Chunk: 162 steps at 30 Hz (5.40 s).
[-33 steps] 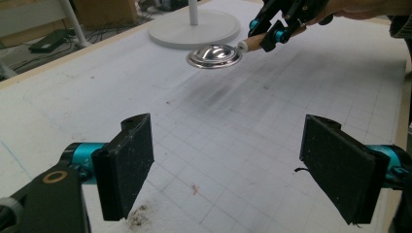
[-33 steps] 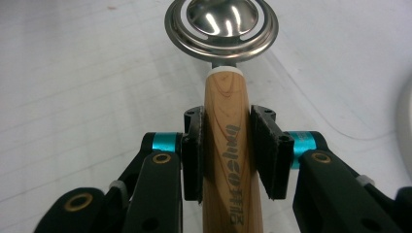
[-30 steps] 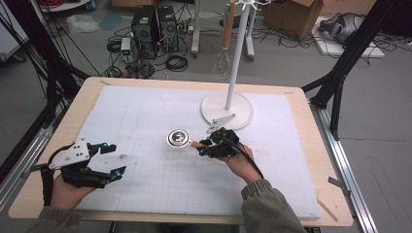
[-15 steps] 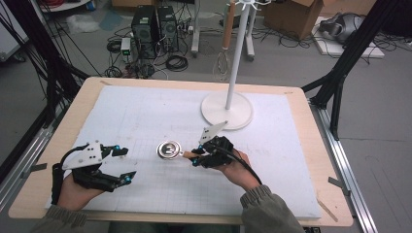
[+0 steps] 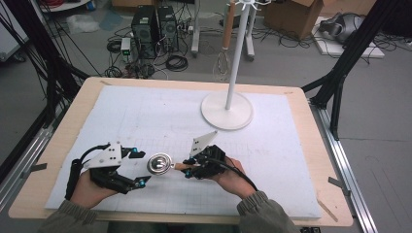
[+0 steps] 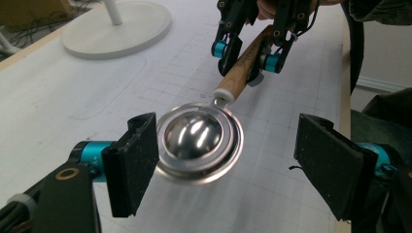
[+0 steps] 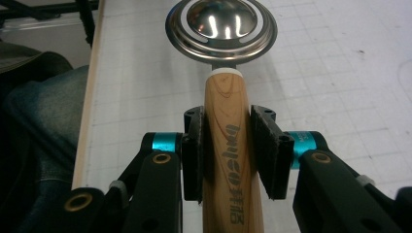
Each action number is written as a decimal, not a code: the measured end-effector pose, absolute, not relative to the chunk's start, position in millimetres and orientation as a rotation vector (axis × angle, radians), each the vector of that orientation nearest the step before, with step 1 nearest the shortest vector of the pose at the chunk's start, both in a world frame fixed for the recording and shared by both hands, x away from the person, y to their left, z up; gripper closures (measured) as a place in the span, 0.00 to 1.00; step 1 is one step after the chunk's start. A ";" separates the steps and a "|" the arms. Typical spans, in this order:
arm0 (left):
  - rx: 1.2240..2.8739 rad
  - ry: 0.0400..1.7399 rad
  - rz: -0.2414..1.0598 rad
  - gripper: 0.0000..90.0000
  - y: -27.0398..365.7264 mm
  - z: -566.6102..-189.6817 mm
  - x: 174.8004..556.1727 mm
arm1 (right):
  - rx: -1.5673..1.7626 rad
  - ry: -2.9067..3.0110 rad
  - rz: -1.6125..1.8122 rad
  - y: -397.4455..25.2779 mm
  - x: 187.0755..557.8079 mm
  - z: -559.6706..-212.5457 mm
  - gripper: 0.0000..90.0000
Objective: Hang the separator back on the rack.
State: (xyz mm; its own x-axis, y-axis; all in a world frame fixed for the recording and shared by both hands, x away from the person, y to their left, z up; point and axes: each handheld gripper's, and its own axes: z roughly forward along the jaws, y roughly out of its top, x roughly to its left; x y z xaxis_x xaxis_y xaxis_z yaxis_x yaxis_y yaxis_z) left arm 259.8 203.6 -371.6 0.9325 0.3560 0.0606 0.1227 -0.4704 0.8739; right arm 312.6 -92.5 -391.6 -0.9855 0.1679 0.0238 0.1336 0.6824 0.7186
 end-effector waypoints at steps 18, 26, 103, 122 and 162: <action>2.175 0.250 0.191 0.33 168.0 -383.6 268.2 | 0.096 2.876 1.166 -70.6 292.5 -388.0 0.75; 2.236 0.214 0.165 0.45 158.3 -389.0 270.1 | 0.040 2.881 1.128 -66.7 286.9 -384.4 0.75; 2.229 0.332 0.374 0.77 155.8 -369.2 275.1 | 0.689 2.542 1.766 -89.9 302.1 -378.2 0.68; 2.163 0.287 0.263 0.72 152.1 -367.3 275.2 | 0.564 2.603 1.883 -86.5 308.2 -357.3 0.80; 2.048 0.358 0.275 0.54 177.3 -364.5 267.9 | 0.460 2.548 1.771 -98.5 311.9 -354.0 0.80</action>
